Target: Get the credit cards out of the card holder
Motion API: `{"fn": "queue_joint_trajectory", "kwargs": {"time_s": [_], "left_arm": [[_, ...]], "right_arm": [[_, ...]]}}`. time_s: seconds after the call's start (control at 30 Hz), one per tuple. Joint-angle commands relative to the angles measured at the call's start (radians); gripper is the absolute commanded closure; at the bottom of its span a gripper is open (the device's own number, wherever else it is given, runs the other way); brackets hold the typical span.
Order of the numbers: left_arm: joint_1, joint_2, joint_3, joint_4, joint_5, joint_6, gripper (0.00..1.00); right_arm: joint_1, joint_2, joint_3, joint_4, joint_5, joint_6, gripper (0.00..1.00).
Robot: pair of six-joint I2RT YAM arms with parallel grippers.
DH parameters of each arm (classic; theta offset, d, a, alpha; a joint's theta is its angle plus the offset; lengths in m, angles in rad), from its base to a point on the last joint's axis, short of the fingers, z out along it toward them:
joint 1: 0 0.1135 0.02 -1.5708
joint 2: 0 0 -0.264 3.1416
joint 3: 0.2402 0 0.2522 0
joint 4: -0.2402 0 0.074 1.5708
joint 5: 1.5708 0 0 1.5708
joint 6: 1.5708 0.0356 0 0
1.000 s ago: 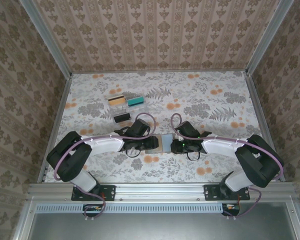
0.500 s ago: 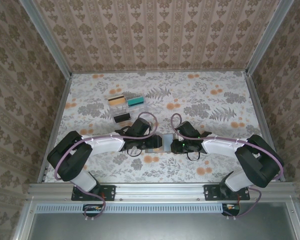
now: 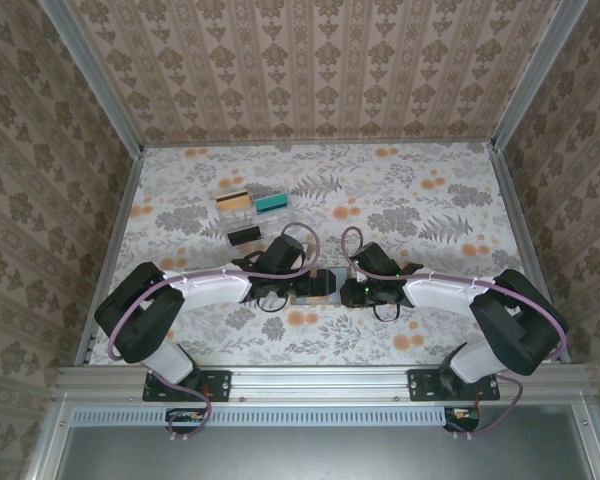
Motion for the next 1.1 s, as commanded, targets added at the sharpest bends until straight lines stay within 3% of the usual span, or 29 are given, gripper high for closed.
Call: {"fn": "queue_joint_trajectory", "kwargs": {"time_s": [0.0,0.3,0.73,1.07], "left_arm": [[-0.012,-0.019,0.019,0.037,0.034,0.018,0.00],[-0.010,-0.011,0.021,0.019,0.019,0.017,0.00],[-0.004,-0.013,0.017,0.016,0.019,0.023,0.00],[-0.007,-0.018,0.044,-0.003,0.033,0.045,0.00]], "right_arm": [[0.010,0.009,-0.021,-0.030,0.018,0.012,0.75],[0.010,0.002,-0.018,-0.040,0.024,0.011,0.75],[-0.056,-0.223,-0.040,-0.152,0.095,-0.005,0.63],[-0.058,-0.229,-0.016,-0.164,0.082,-0.004,0.56]]}}
